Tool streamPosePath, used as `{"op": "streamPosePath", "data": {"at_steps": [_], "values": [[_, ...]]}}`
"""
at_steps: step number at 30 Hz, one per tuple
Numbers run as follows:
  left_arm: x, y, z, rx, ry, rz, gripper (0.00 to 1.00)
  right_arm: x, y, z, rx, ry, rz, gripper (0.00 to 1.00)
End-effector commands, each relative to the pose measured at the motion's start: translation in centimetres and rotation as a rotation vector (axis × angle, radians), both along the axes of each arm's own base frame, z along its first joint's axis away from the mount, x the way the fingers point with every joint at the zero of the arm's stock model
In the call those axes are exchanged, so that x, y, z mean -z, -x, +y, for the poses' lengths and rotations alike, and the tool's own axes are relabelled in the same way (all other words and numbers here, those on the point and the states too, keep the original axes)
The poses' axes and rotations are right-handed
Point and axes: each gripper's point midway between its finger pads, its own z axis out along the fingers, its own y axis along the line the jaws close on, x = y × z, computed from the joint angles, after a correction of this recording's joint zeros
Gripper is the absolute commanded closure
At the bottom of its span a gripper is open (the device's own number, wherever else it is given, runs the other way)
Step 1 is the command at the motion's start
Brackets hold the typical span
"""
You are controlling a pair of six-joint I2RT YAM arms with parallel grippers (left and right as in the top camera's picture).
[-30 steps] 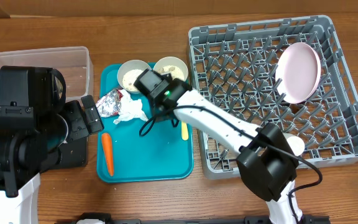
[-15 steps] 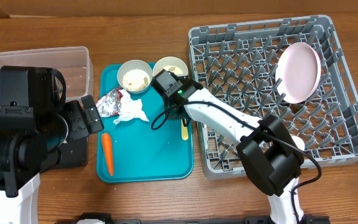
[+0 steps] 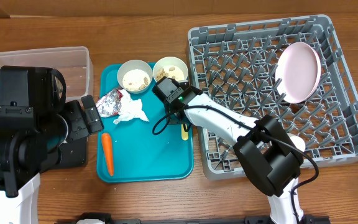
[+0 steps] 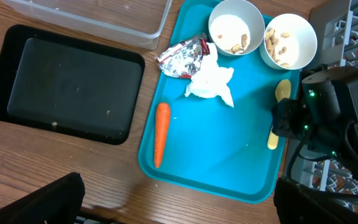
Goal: Sort waste into correct bins and load items into the dishwasher rack
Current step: 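Reach the right gripper down to the yellow spoon and grasp it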
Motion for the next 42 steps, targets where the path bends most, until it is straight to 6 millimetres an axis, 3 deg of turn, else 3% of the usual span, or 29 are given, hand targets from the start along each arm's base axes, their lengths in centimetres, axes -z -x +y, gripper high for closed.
{"op": "streamPosePath", "data": {"at_steps": [1,9,13,14,15,17,23,24,25,26,27,29,31,37,42], "values": [[-0.2,0.3,0.3,-0.012,-0.003,-0.013,0.00,-0.2,0.4,0.9,-0.008,-0.052,0.013,0.71],[-0.2,0.3,0.3,-0.012,-0.003,-0.012,0.00,0.1,0.6,1.1,-0.015,-0.053,0.020,0.70],[-0.2,0.3,0.3,-0.012,-0.003,-0.012,0.00,0.2,1.3,2.1,-0.099,-0.078,0.052,0.74],[-0.2,0.3,0.3,-0.012,-0.003,-0.012,0.00,0.2,1.4,2.1,-0.098,-0.079,0.052,0.66],[-0.2,0.3,0.3,-0.012,-0.003,-0.012,0.00,0.2,1.3,2.1,-0.098,-0.079,0.052,0.66],[-0.2,0.3,0.3,-0.012,-0.003,-0.012,0.00,0.2,1.4,2.1,-0.098,-0.079,0.053,0.84],[-0.2,0.3,0.3,-0.012,-0.003,-0.012,0.00,0.3,1.5,2.1,-0.100,-0.077,0.056,0.92],[-0.2,0.3,0.3,-0.012,-0.003,-0.012,0.00,0.2,1.5,2.1,-0.100,-0.077,0.056,0.84],[-0.2,0.3,0.3,-0.012,-0.003,-0.012,0.00,0.2,1.5,2.1,-0.101,-0.077,0.056,0.69],[-0.2,0.3,0.3,-0.012,-0.003,-0.012,0.00,0.3,1.6,2.2,-0.103,-0.085,0.064,0.65],[-0.2,0.3,0.3,-0.012,-0.003,-0.012,0.00,0.3,1.9,2.5,-0.108,-0.100,0.080,0.68],[-0.2,0.3,0.3,-0.012,-0.003,-0.012,0.00,0.3,2.5,3.1,-0.120,-0.134,0.111,0.86],[-0.2,0.3,0.3,-0.012,-0.003,-0.012,0.00,0.3,2.4,3.0,-0.116,-0.126,0.103,0.96],[-0.2,0.3,0.3,-0.012,-0.003,-0.012,0.00,0.2,2.0,2.5,-0.107,-0.098,0.080,0.96],[-0.2,0.3,0.3,-0.012,-0.003,-0.012,0.00,-1.5,1.7,2.7,-0.133,-0.086,0.067,0.96]]}}
